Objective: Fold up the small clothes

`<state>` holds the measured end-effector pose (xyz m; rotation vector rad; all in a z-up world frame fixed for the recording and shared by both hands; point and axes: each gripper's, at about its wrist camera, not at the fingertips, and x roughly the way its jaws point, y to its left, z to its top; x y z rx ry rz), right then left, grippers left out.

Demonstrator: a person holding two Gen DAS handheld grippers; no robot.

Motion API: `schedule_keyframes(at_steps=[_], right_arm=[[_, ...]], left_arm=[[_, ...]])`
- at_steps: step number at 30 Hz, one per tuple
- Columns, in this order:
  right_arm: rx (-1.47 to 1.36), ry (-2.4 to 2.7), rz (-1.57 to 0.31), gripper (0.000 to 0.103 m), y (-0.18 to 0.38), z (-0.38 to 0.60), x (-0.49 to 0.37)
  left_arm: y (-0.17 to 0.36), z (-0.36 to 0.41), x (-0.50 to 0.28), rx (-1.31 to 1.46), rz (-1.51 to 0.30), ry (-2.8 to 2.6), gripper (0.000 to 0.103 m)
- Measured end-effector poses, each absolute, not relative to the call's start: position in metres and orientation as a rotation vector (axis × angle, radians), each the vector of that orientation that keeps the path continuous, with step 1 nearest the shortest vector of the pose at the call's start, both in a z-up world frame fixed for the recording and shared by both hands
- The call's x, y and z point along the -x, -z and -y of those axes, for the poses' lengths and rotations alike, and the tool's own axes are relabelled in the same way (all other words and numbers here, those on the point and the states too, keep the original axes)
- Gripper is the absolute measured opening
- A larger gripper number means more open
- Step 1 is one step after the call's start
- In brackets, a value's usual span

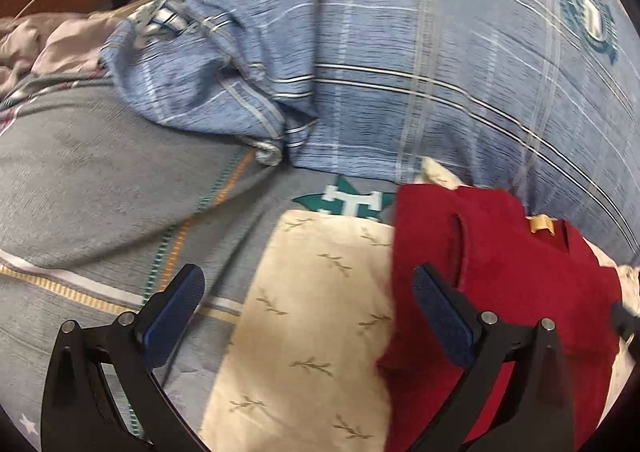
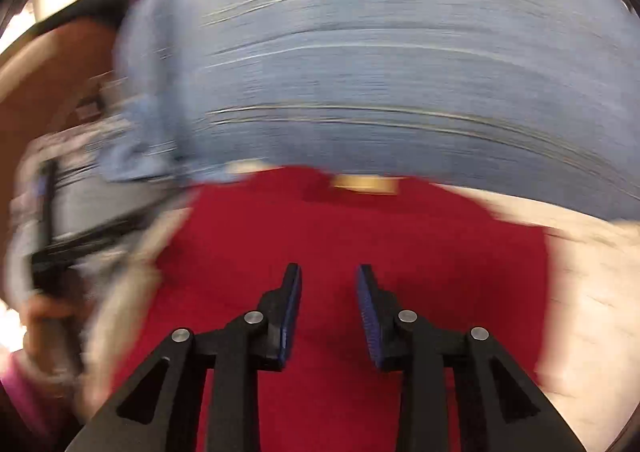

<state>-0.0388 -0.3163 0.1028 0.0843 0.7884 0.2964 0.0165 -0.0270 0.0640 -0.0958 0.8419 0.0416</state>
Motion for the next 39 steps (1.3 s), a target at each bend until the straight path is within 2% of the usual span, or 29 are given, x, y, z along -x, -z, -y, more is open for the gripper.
schedule_keyframes(at_steps=[5,11,13,16,24,25,28,29,31,32,34,37,39], right_arm=[[0.054,-0.441,-0.796,0.030,-0.074,0.222,0.007],[0.194,-0.445,-0.826,0.029,-0.046,0.187,-0.008],[0.218,-0.412,-0.815,0.023,-0.041,0.188,-0.013],[0.179,-0.394,-0.820,0.007,-0.044,0.192,-0.018],[0.084,-0.486,-0.799,0.007,-0.071,0.194,0.010],[0.076,-0.504,-0.813,0.002,-0.068,0.192,0.011],[0.114,-0.494,-0.831,0.000,-0.053,0.182,0.009],[0.113,-0.476,-0.824,0.001,-0.052,0.184,0.009],[0.054,-0.478,-0.846,0.014,-0.058,0.198,0.010],[0.029,-0.473,-0.840,0.026,-0.067,0.211,0.014],[0.023,-0.403,-0.777,0.044,-0.082,0.241,0.027],[0.034,-0.203,-0.720,0.046,-0.093,0.301,0.036],[0.013,-0.062,-0.755,0.045,-0.087,0.345,0.029]], left_arm=[[-0.070,0.008,-0.018,0.161,-0.823,-0.063,0.103],[-0.071,-0.002,-0.019,0.218,-0.820,-0.061,0.103],[-0.071,-0.001,-0.019,0.222,-0.823,-0.057,0.103],[-0.071,0.003,-0.019,0.205,-0.829,-0.055,0.103],[-0.077,0.002,-0.014,0.227,-0.797,-0.045,0.103],[-0.078,0.002,-0.011,0.230,-0.793,-0.043,0.103],[-0.075,0.009,-0.012,0.218,-0.801,-0.023,0.103],[-0.074,0.014,-0.012,0.204,-0.804,-0.010,0.103],[-0.074,0.021,-0.009,0.180,-0.803,0.014,0.103],[-0.075,0.026,-0.007,0.169,-0.800,0.031,0.103],[-0.076,0.035,-0.006,0.153,-0.795,0.061,0.103],[-0.072,0.051,-0.003,0.117,-0.796,0.096,0.103],[-0.064,0.062,-0.004,0.073,-0.825,0.112,0.103]])
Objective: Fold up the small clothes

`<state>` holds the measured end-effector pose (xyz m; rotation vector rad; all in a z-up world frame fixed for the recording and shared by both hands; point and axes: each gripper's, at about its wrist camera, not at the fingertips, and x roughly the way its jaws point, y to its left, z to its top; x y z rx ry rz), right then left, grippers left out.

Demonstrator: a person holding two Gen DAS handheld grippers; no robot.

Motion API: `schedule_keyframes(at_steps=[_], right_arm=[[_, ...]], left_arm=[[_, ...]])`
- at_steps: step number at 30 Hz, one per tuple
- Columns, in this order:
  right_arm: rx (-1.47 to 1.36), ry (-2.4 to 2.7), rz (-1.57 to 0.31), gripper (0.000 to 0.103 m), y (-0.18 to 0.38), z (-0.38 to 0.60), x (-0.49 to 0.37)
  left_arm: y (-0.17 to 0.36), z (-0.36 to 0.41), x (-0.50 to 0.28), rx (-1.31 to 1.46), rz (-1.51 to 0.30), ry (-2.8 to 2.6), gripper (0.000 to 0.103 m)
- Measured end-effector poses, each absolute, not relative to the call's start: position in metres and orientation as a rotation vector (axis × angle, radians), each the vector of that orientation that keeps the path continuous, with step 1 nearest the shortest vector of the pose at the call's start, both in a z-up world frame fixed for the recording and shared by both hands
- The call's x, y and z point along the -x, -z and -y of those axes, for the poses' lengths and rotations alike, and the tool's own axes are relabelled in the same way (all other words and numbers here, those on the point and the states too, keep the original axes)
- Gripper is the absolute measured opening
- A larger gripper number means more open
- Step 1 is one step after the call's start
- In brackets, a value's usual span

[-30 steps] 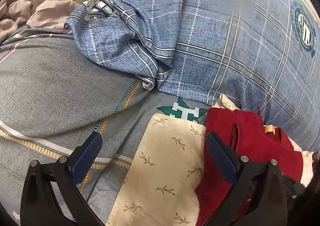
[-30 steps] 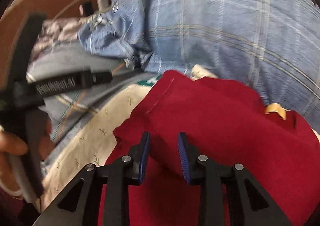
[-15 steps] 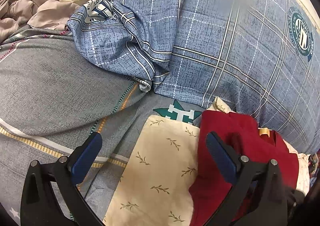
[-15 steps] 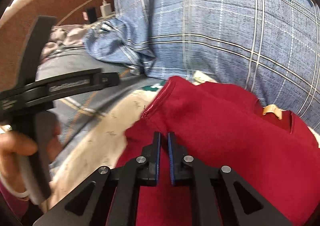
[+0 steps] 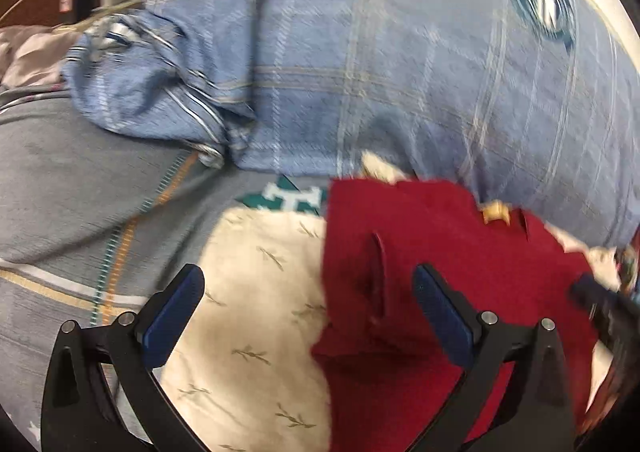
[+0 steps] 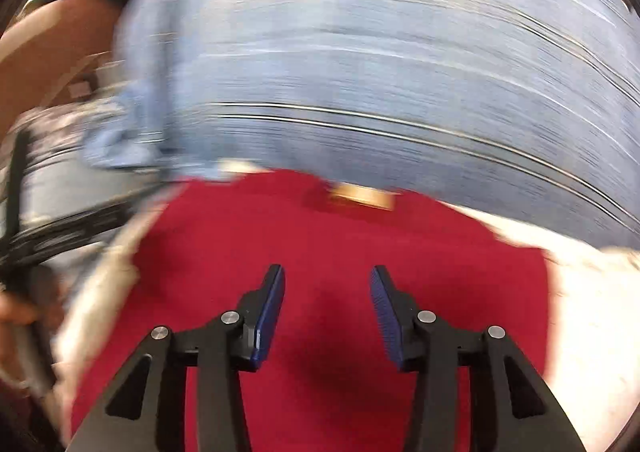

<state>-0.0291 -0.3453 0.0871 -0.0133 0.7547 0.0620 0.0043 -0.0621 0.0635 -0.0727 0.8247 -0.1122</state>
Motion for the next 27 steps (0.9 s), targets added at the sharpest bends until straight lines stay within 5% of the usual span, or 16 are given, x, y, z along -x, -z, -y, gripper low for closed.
schedule_keyframes(at_steps=[5,12,15,18,21,22,25,27], right_arm=[[-0.097,0.192,-0.815,0.036,-0.059,0.433,0.010],[-0.168,0.200,-0.834,0.038,-0.054,0.458,-0.006],[-0.157,0.198,-0.816,0.043,-0.067,0.452,0.016],[-0.200,0.209,-0.781,0.060,-0.076,0.457,0.048],[-0.256,0.198,-0.813,0.063,-0.070,0.470,0.062],[-0.268,0.171,-0.838,0.060,-0.064,0.471,0.061],[-0.237,0.131,-0.898,0.026,-0.050,0.468,0.051],[-0.157,0.147,-0.852,0.019,-0.062,0.461,0.059]], left_arm=[[-0.038,0.071,-0.015,0.006,-0.887,0.075,0.103],[-0.028,0.066,-0.019,0.053,-0.919,0.086,0.103],[-0.030,0.068,-0.016,0.044,-0.914,0.083,0.103],[-0.034,0.068,-0.013,0.045,-0.911,0.085,0.103],[-0.036,0.068,-0.011,0.056,-0.905,0.083,0.103],[-0.037,0.068,-0.010,0.057,-0.902,0.083,0.103],[-0.036,0.070,-0.011,0.048,-0.902,0.086,0.103],[-0.038,0.071,-0.009,0.044,-0.898,0.090,0.103]])
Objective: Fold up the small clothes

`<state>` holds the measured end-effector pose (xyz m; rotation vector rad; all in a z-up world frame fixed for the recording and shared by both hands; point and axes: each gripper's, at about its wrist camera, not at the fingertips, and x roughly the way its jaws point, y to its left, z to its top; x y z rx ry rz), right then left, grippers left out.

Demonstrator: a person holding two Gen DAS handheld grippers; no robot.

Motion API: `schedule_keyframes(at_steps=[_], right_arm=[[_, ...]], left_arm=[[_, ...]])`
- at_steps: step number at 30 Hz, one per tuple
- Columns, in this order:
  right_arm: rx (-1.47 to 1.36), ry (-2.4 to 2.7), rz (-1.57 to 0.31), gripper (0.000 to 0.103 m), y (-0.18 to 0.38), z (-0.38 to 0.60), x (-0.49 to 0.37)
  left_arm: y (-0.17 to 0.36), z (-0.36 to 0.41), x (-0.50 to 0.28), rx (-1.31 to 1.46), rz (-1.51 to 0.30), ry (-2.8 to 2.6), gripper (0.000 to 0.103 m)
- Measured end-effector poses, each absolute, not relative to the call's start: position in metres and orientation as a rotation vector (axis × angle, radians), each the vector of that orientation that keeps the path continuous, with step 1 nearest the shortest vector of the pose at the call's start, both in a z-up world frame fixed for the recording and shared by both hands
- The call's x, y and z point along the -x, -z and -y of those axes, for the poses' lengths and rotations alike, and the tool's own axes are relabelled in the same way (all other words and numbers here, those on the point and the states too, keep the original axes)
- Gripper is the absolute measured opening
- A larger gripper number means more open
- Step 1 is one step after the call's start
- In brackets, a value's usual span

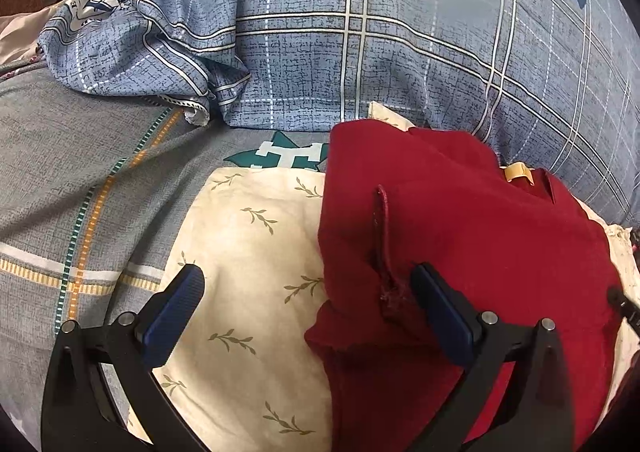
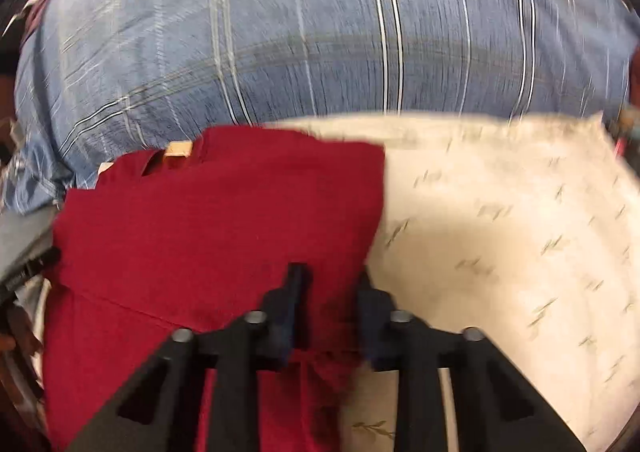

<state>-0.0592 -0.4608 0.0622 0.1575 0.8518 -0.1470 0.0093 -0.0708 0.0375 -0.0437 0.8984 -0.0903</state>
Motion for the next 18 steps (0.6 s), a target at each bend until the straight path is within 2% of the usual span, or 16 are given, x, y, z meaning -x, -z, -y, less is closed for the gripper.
schedule_keyframes(at_steps=[2,4,9,11,12,18], right_arm=[[-0.103,0.190,-0.838,0.010,-0.067,0.461,0.065],[-0.076,0.233,-0.880,0.009,-0.055,0.466,0.062],[-0.158,0.201,-0.792,0.017,-0.081,0.466,0.067],[-0.168,0.161,-0.764,0.027,-0.090,0.457,0.058],[-0.163,0.135,-0.766,0.029,-0.092,0.451,0.052],[-0.116,0.135,-0.854,0.024,-0.056,0.431,-0.007]], left_arm=[[-0.036,0.073,-0.010,0.036,-0.900,0.096,0.103],[-0.034,0.074,-0.011,0.028,-0.911,0.098,0.103],[-0.033,0.073,-0.012,0.040,-0.912,0.098,0.103],[-0.031,0.074,-0.012,0.036,-0.912,0.096,0.103],[-0.031,0.074,-0.013,0.036,-0.912,0.097,0.103],[-0.029,0.074,-0.016,0.045,-0.918,0.105,0.103]])
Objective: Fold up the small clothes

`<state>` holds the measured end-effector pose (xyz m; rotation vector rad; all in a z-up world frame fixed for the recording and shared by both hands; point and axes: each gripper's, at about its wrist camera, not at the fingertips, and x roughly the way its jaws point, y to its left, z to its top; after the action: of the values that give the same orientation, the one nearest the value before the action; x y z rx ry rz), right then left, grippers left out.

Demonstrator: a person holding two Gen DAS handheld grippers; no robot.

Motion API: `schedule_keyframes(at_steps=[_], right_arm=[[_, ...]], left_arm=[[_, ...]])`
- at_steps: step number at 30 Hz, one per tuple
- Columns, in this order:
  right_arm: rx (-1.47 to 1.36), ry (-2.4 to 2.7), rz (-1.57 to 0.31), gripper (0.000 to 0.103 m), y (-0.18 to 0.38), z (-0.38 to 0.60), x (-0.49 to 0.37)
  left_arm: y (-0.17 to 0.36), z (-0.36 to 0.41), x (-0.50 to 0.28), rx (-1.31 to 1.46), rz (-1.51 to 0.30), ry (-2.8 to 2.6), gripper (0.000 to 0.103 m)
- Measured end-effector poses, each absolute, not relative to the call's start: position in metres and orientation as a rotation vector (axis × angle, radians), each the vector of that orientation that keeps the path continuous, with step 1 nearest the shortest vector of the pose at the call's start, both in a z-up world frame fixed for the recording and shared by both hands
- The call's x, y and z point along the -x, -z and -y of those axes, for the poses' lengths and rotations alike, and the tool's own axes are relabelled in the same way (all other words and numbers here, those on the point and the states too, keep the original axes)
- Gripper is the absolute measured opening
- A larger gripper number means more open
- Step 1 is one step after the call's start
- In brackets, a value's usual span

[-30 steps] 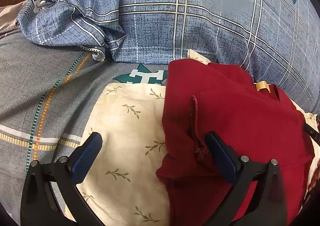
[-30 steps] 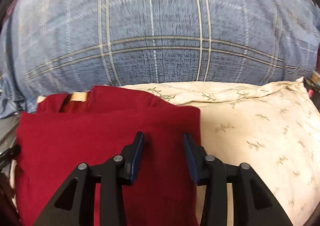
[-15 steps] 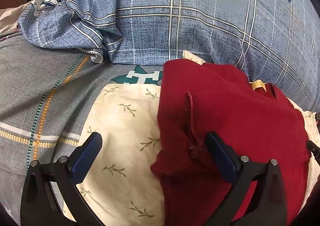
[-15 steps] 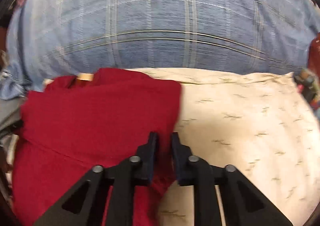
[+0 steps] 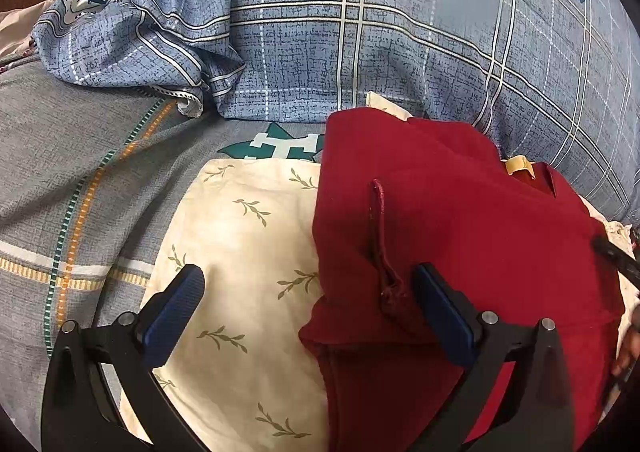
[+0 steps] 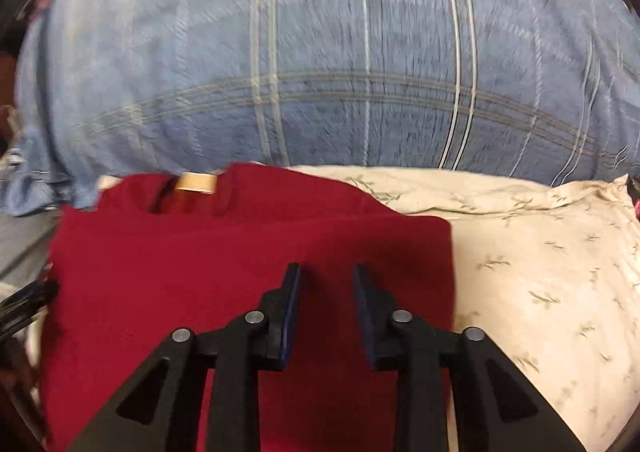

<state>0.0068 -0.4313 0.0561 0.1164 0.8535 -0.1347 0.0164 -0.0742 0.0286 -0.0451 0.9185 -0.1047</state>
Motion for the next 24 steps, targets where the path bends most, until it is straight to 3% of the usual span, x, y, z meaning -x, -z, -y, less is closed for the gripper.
schedule_keyframes(at_steps=[9,12,16,20,24], right_arm=[[-0.122,0.140,-0.826,0.030,-0.068,0.431,0.021],[-0.127,0.173,-0.796,0.041,-0.073,0.435,0.068],[-0.090,0.206,-0.856,0.042,-0.048,0.441,0.088],[-0.152,0.181,-0.845,0.044,-0.063,0.452,0.098],[-0.185,0.134,-0.795,0.059,-0.082,0.445,0.119]], left_arm=[[-0.029,0.075,-0.017,0.041,-0.910,0.106,0.103],[-0.032,0.076,-0.014,0.024,-0.897,0.101,0.103],[-0.037,0.076,-0.005,0.017,-0.876,0.099,0.103],[-0.050,0.069,0.021,0.020,-0.852,0.108,0.103],[-0.066,0.058,0.056,0.011,-0.817,0.110,0.103]])
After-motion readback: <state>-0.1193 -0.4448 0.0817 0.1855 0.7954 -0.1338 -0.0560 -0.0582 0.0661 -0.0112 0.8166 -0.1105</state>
